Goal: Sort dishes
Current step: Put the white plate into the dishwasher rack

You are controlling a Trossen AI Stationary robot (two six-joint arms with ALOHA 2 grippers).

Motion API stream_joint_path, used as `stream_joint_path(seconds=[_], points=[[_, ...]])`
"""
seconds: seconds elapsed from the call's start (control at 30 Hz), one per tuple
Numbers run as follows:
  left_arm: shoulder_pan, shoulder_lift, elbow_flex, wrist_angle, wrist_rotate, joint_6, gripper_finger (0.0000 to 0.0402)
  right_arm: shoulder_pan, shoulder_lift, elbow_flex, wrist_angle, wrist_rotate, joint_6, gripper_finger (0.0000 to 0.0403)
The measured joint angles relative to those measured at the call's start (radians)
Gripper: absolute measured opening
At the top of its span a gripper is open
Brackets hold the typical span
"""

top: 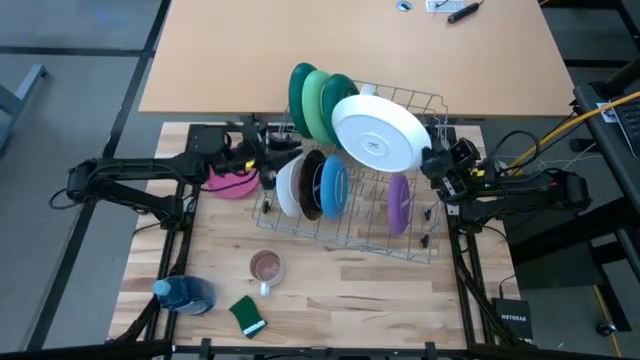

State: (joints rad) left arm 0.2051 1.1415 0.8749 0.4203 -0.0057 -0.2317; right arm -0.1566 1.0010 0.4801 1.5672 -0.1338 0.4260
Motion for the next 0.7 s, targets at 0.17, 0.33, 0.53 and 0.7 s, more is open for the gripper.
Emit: stream_joint_path(seconds=[0.17,0.33,0.53,0.7], points=[[0.048,0.054,0.0,0.118,0.064,-0.085,0.01,-0.001,0.001,0.0,-0.001,-0.071,0.073,0.0019],[0.1,0.107,0.0,0.176,0.211,-0.13,0.01,-0.001,0.002,0.0,-0.004,-0.165,0.152,0.0019],[0.12,0.12,0.0,0.17,0.293,-0.059,0.01,0.0,0.002,0.0,-0.018,-0.247,0.203,0.0019],[0.111,0.12,0.0,0.169,0.298,0.074,0.01,-0.001,0.002,0.0,-0.057,-0.252,0.202,0.0019]])
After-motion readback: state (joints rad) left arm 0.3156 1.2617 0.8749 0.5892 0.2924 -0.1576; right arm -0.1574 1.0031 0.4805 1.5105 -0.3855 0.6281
